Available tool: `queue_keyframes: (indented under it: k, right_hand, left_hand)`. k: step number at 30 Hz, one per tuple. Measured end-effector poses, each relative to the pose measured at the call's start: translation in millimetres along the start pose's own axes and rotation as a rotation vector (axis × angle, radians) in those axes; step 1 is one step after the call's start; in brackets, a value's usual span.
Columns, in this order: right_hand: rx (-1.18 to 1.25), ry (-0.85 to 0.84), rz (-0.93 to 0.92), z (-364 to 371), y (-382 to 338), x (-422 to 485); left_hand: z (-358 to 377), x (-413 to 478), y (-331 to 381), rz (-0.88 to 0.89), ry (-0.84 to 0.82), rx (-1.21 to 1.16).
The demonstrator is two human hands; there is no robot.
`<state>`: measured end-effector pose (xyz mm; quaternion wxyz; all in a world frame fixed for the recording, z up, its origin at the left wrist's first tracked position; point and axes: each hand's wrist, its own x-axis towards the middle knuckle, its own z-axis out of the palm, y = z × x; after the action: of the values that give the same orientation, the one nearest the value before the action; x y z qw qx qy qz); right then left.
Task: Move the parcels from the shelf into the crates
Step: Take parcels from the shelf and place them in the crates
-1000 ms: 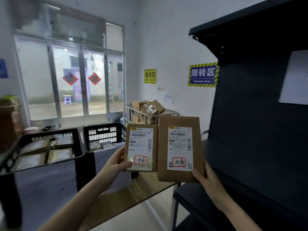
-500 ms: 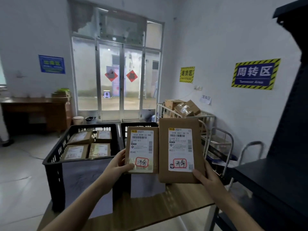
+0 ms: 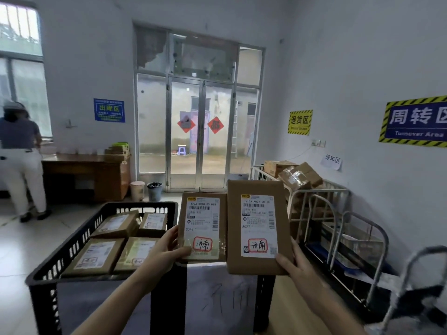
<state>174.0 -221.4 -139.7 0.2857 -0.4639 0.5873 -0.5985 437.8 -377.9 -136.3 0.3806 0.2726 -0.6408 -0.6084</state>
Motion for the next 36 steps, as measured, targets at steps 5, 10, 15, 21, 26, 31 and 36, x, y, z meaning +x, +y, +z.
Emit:
queue_keyframes:
  k: [5, 10, 15, 21, 26, 31, 36]
  right_hand:
    - [-0.006, -0.019, 0.014, 0, 11, 42]
    - [-0.037, -0.006, 0.041, 3, 21, 75]
    - [-0.048, 0.017, 0.072, 9, 31, 103]
    - [-0.052, 0.044, 0.085, 21, 33, 143]
    - [-0.077, 0.047, 0.088, 32, 34, 176]
    - [-0.079, 0.065, 0.120, 34, 44, 206]
    - [-0.015, 0.067, 0.191, 40, 65, 240]
  left_hand:
    - [0, 32, -11, -0.018, 0.056, -0.022]
    - [-3, 60, -18, -0.056, 0.086, -0.090]
    - [-12, 94, -26, -0.097, 0.083, -0.045]
    - [-28, 143, -25, -0.138, 0.036, -0.046]
    - [-38, 173, -26, -0.144, 0.034, -0.101]
    - [-42, 202, -35, -0.148, 0.085, -0.105]
    - [-40, 232, -57, -0.187, 0.184, -0.062]
